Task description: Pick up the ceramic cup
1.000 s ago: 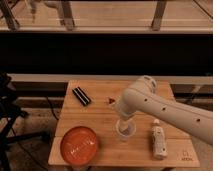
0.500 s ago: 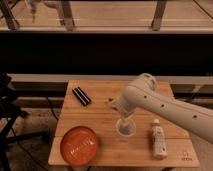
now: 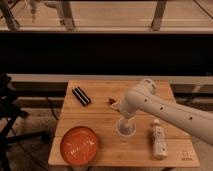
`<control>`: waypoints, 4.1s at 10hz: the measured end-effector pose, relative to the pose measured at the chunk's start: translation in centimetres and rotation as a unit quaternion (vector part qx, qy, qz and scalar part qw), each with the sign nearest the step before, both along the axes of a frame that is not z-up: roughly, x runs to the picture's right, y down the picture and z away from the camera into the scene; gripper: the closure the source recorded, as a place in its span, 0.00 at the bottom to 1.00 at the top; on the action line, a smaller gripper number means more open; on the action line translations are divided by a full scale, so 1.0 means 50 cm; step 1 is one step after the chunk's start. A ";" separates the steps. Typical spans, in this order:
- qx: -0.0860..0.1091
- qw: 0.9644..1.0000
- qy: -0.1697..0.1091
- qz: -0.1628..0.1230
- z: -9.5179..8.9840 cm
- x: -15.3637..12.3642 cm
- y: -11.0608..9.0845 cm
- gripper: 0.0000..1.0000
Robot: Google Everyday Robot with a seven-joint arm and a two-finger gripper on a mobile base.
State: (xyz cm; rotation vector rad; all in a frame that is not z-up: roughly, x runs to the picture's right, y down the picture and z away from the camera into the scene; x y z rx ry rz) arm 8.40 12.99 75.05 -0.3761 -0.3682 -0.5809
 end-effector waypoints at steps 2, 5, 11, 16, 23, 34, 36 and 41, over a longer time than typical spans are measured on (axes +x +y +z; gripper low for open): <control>0.009 1.000 0.004 -0.005 0.026 0.024 0.006 0.20; 0.014 1.000 -0.002 -0.005 0.063 0.022 0.044 0.02; 0.003 1.000 -0.003 -0.001 0.027 0.031 0.013 0.00; -0.010 1.000 -0.007 -0.009 0.027 0.030 0.038 0.00; -0.022 1.000 -0.014 -0.012 0.024 0.027 0.046 0.00; -0.043 0.999 -0.024 -0.013 0.021 0.032 0.061 0.00; -0.049 0.998 -0.026 -0.011 0.021 0.037 0.065 0.00; -0.057 0.998 -0.025 -0.008 0.021 0.046 0.070 0.00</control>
